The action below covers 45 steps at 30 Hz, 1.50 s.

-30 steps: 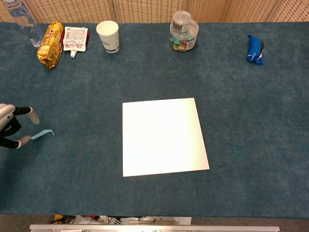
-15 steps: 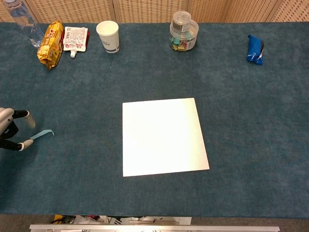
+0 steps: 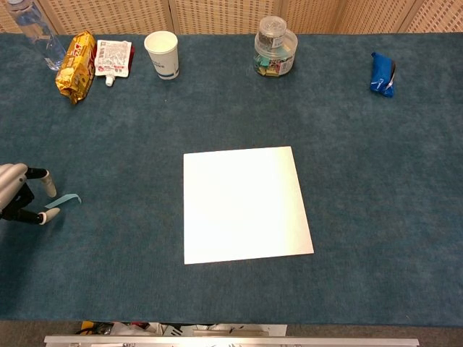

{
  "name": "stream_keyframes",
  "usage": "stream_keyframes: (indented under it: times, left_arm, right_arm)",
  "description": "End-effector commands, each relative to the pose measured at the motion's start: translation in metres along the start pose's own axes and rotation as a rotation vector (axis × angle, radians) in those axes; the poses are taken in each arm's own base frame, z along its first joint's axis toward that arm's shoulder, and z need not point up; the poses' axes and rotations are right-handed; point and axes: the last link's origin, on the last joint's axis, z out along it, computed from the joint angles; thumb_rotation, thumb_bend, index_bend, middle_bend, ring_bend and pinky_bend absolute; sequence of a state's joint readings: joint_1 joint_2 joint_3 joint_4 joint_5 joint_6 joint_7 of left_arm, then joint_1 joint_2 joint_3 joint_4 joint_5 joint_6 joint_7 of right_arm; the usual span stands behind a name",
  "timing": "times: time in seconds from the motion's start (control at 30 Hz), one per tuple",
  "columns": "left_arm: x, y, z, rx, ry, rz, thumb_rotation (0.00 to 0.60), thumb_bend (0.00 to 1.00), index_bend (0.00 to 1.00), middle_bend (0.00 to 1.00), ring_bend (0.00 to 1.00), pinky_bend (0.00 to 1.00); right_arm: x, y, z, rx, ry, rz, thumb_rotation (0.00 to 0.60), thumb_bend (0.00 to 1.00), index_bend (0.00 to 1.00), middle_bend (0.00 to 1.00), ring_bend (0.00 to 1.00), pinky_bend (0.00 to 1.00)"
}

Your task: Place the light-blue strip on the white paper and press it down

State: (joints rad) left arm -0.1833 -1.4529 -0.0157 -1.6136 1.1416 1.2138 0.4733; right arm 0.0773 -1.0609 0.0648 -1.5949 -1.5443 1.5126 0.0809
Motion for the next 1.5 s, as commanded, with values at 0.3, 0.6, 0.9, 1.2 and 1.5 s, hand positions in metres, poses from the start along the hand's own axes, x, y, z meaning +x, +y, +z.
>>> stream_keyframes:
  times: [0.3, 0.6, 0.9, 1.2, 1.5]
  left_arm:
    - [-0.003, -0.001, 0.008, 0.034, -0.012, -0.011, 0.495, 0.25, 0.49, 1.00, 1.00, 1.00]
    - [-0.005, 0.002, 0.012, 0.033, -0.018, -0.027, 0.509, 0.25, 0.53, 1.00, 1.00, 1.00]
    - [-0.007, 0.004, 0.015, 0.031, -0.022, -0.030, 0.511, 0.25, 0.55, 1.00, 1.00, 1.00]
    - [-0.007, 0.004, 0.016, 0.030, -0.024, -0.027, 0.514, 0.30, 0.55, 1.00, 1.00, 1.00]
    - [-0.007, 0.004, 0.018, 0.032, -0.026, -0.024, 0.534, 0.36, 0.56, 1.00, 1.00, 1.00]
  right_arm:
    - [0.001, 0.002, -0.001, -0.005, 0.000, -0.001, 0.600, 0.23, 0.26, 0.41, 0.38, 0.48]
    - [0.001, 0.003, -0.001, -0.009, 0.002, -0.002, 0.600, 0.23, 0.26, 0.41, 0.38, 0.48]
    - [0.002, 0.005, -0.002, -0.015, 0.002, -0.004, 0.600, 0.23, 0.26, 0.41, 0.38, 0.48]
    - [0.001, 0.006, -0.003, -0.019, 0.000, -0.005, 0.600, 0.23, 0.26, 0.41, 0.38, 0.48]
    - [0.001, 0.006, -0.002, -0.021, -0.002, -0.007, 0.600, 0.23, 0.26, 0.41, 0.38, 0.48]
